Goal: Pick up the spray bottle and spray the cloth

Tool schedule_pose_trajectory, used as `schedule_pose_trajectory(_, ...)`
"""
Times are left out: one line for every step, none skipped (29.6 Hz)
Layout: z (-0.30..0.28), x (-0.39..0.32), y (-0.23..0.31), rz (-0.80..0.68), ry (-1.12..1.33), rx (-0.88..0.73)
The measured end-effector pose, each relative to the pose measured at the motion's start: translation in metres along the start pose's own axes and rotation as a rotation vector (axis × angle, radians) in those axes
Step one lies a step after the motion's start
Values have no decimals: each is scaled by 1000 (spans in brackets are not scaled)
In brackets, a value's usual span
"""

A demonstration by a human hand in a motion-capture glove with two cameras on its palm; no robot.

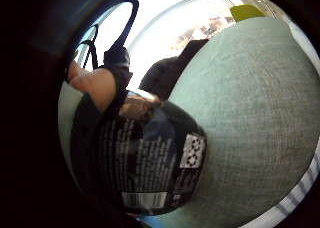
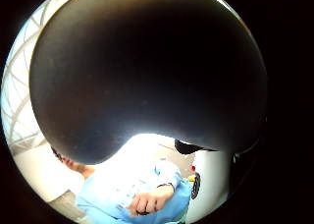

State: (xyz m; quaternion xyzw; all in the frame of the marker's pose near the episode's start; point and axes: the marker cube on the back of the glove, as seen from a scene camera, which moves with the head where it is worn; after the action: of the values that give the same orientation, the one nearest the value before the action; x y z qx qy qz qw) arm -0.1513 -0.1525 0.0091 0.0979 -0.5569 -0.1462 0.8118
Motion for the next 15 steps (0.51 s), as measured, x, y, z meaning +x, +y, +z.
schedule_pose_trajectory(0,0,1,1,2,-5)
schedule_pose_trajectory(0,0,2,2,4,-10)
schedule_pose_trajectory(0,0,4,4,6,-12)
schedule_pose_trajectory(-1,-1,5,6,10,-11)
schedule_pose_trajectory(-3,-2,6,6,16,-5)
schedule_pose_trajectory(-5,-4,8,6,26,5)
schedule_pose_trajectory(-8,-6,9,4,41,19)
schedule_pose_trajectory(-11,-8,12,3,61,34)
schedule_pose_trajectory(-16,-11,15,2,86,48)
schedule_pose_trajectory(-21,-14,20,4,114,59)
schedule_pose_trajectory(-28,-17,25,8,146,67)
schedule_pose_trajectory(-36,-21,31,14,180,72)
schedule_pose_trajectory(-44,-24,38,21,214,74)
schedule_pose_trajectory(-53,-27,45,30,247,75)
schedule_pose_trajectory(-62,-30,52,40,277,76)
